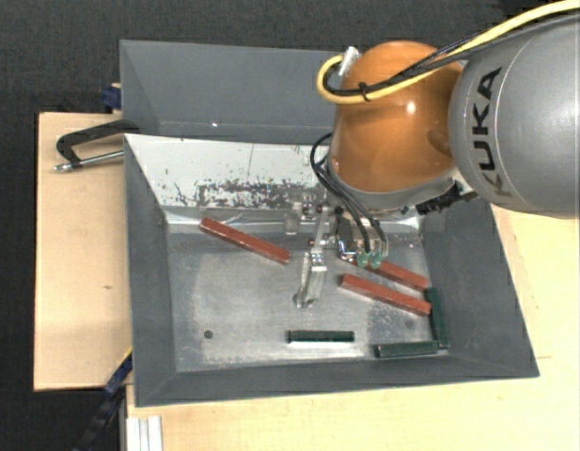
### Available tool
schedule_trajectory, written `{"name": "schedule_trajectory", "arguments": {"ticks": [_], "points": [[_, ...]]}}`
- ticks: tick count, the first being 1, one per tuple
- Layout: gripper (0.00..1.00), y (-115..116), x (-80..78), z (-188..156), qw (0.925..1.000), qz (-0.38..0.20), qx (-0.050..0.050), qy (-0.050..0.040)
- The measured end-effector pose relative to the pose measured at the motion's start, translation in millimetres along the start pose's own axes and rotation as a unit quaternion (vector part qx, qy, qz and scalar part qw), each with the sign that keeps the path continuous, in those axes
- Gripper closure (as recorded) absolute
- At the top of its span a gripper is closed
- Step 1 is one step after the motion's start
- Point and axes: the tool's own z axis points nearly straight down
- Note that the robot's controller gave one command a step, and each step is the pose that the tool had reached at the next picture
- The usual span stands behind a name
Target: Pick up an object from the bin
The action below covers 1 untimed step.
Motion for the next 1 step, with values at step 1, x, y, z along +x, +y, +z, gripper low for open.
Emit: {"name": "schedule_trajectory", "arguments": {"ticks": [1], "points": [[0.0,0.0,0.0,0.0,1.0,0.0,0.0,0.0]]}}
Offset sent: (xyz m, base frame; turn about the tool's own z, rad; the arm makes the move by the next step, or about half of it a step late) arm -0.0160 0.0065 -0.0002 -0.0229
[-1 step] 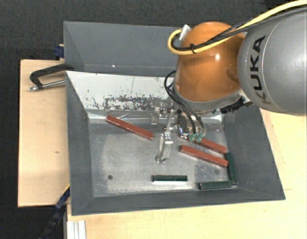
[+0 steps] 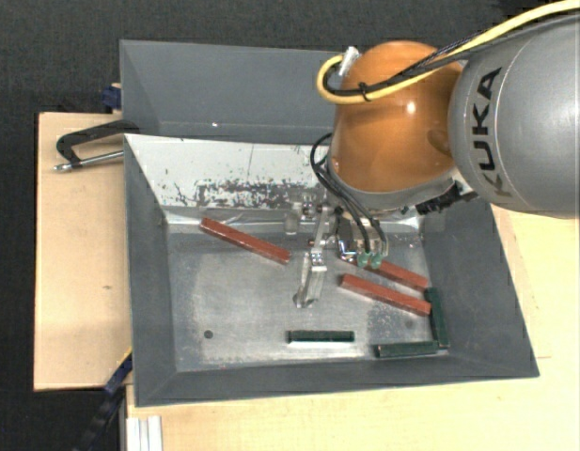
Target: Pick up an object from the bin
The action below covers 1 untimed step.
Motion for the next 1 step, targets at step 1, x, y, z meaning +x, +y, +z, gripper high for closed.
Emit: {"name": "schedule_trajectory", "arguments": {"ticks": [1], "points": [[0.0,4.5,9.9,-0.6,1.0,-0.007,0.0,0.0005]]}}
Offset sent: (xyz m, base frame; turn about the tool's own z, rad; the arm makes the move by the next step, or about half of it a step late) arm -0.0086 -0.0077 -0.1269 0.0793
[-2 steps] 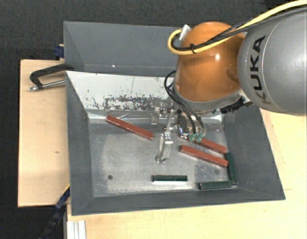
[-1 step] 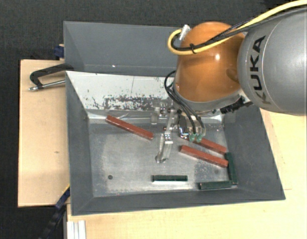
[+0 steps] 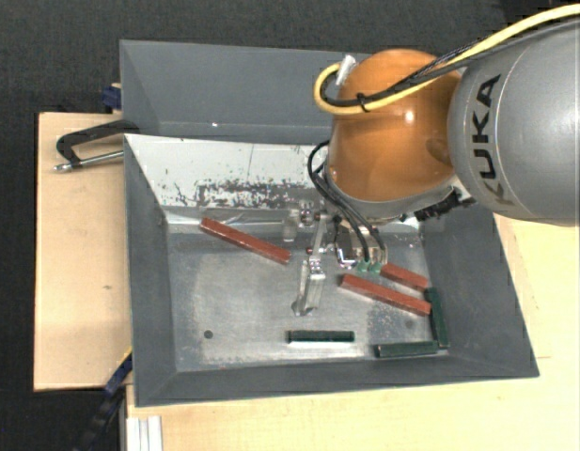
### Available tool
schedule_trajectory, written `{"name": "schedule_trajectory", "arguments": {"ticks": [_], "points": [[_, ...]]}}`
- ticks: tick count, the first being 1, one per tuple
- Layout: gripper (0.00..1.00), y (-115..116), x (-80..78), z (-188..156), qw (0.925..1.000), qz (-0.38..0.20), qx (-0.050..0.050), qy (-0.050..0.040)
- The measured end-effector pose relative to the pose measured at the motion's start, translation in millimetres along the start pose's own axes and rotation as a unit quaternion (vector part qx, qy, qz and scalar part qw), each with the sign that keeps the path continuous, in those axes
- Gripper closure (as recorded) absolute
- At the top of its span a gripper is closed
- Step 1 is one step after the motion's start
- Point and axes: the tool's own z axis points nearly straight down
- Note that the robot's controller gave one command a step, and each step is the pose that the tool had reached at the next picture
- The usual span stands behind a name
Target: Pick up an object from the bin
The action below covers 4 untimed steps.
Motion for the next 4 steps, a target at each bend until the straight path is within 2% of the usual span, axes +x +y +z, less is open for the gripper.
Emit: {"name": "schedule_trajectory", "arguments": {"ticks": [1,2,3,4], "points": [[0.0,-4.2,-1.6,54.4,0.9998,0.019,-0.001,-0.0034],[0.0,-28.8,-9.7,104.7,0.9987,-0.05,0.0,-0.0008],[0.0,-48.9,0.3,119.7,0.9932,-0.116,0.0,0.0012],[0.0,-61.9,6.3,144.1,0.9991,-0.044,0.0,-0.0002]]}}
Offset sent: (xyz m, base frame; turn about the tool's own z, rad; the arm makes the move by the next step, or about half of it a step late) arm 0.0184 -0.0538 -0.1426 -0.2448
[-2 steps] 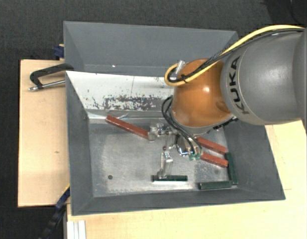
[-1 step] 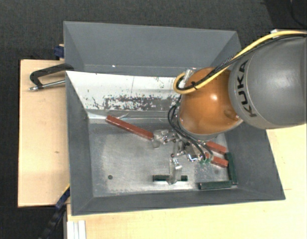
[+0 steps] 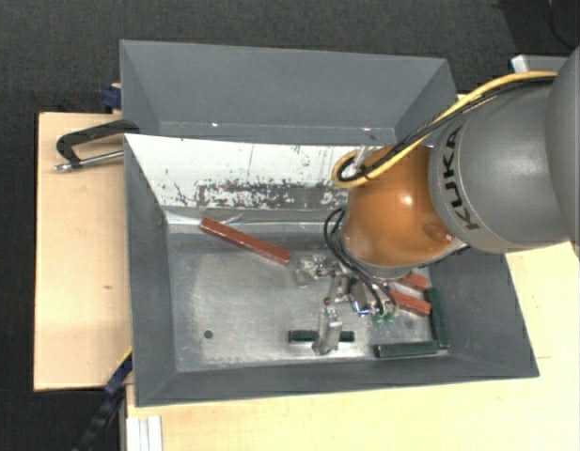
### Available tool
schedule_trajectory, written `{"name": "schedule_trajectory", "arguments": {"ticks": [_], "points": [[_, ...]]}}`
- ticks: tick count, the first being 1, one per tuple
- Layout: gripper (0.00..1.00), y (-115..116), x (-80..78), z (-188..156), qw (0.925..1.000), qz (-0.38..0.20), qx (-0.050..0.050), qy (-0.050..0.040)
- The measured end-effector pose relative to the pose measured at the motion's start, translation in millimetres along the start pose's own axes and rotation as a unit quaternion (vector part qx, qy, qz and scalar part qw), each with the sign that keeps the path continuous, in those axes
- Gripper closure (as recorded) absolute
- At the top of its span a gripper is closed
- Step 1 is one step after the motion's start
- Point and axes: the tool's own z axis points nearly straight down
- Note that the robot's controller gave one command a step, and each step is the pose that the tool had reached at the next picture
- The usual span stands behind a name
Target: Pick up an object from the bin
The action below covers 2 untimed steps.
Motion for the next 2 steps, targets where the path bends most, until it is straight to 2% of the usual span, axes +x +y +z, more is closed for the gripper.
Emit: {"name": "schedule_trajectory", "arguments": {"ticks": [1,2], "points": [[1.0,-28.5,3.9,34.5,0.9892,-0.147,0.0,0.0004],[1.0,-28.4,3.9,34.4,0.9892,-0.147,0.0,0.0004]]}}
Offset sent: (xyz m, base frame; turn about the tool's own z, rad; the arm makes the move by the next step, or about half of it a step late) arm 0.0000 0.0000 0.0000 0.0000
